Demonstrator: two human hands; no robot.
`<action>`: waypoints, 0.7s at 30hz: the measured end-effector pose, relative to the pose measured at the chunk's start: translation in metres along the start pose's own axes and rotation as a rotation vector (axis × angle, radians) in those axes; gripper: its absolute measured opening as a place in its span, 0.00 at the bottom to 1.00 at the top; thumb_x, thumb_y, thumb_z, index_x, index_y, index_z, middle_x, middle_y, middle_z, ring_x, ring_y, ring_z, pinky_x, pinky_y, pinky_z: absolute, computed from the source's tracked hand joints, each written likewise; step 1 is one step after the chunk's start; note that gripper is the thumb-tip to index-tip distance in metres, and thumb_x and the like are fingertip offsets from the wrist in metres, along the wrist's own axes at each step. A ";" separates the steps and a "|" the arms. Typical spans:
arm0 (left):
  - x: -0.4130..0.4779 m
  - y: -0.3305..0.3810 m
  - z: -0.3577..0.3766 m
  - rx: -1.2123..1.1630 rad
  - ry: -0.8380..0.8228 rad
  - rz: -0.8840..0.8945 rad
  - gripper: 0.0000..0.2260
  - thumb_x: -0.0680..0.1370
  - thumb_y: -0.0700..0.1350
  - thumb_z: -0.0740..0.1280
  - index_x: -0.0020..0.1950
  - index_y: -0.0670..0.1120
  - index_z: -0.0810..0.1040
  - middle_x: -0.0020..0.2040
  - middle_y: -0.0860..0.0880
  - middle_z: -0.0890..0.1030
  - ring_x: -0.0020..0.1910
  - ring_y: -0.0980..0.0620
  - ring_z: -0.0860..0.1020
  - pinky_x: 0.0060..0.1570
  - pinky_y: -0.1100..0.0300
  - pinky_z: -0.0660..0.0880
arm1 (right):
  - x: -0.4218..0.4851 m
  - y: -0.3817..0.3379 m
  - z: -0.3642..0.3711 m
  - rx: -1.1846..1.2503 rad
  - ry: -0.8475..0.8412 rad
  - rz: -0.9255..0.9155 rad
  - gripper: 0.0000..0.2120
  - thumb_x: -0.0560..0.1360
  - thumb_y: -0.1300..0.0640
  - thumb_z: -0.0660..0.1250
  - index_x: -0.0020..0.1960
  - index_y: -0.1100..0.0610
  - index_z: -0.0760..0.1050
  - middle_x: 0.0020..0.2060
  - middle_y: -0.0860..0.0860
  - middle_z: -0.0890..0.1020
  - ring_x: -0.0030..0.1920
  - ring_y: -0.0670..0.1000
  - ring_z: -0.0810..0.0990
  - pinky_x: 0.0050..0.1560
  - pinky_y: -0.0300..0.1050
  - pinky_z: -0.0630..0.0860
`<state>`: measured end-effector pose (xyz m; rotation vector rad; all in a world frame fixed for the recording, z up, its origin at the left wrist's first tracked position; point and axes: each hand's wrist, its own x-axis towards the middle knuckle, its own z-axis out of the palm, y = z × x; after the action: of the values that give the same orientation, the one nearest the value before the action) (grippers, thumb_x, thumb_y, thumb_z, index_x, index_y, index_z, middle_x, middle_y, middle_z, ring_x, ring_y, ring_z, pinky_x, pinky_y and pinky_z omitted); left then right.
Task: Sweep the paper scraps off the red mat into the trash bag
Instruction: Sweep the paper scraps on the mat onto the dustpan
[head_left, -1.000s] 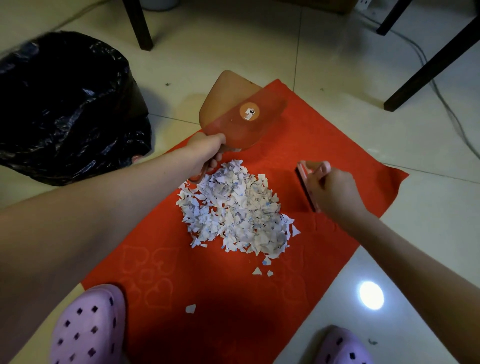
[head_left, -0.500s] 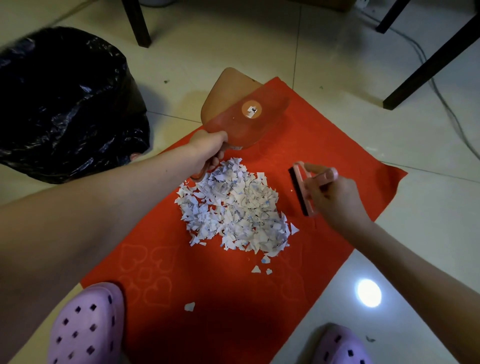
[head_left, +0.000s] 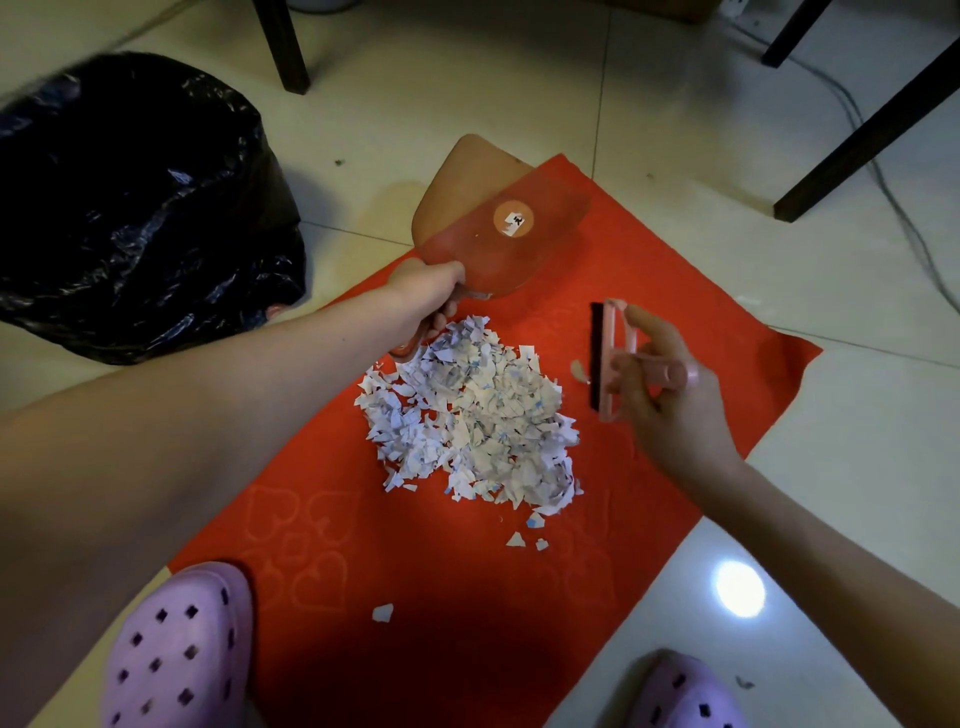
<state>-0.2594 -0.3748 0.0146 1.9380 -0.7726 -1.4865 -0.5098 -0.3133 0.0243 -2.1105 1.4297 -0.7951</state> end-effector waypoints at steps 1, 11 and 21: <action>-0.001 0.000 0.000 -0.010 -0.001 0.006 0.14 0.77 0.44 0.60 0.31 0.44 0.73 0.27 0.48 0.69 0.22 0.53 0.63 0.23 0.66 0.62 | 0.003 0.004 -0.002 -0.057 -0.014 0.030 0.18 0.80 0.59 0.59 0.70 0.57 0.66 0.37 0.45 0.77 0.34 0.48 0.81 0.32 0.43 0.78; 0.005 -0.004 -0.001 -0.002 0.014 -0.014 0.12 0.76 0.43 0.61 0.33 0.43 0.73 0.27 0.48 0.69 0.19 0.54 0.63 0.21 0.68 0.62 | 0.007 0.040 -0.004 -0.266 -0.261 0.347 0.15 0.80 0.51 0.57 0.49 0.62 0.76 0.31 0.61 0.80 0.27 0.54 0.76 0.26 0.45 0.70; 0.006 -0.004 0.002 0.010 0.004 -0.012 0.11 0.77 0.44 0.61 0.34 0.43 0.71 0.27 0.48 0.70 0.19 0.54 0.64 0.22 0.67 0.62 | 0.022 0.046 -0.021 -0.222 -0.069 0.149 0.14 0.80 0.58 0.58 0.63 0.57 0.76 0.34 0.55 0.82 0.31 0.55 0.80 0.31 0.48 0.74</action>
<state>-0.2599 -0.3770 0.0071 1.9555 -0.7693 -1.4883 -0.5482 -0.3508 0.0136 -2.1364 1.6805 -0.5220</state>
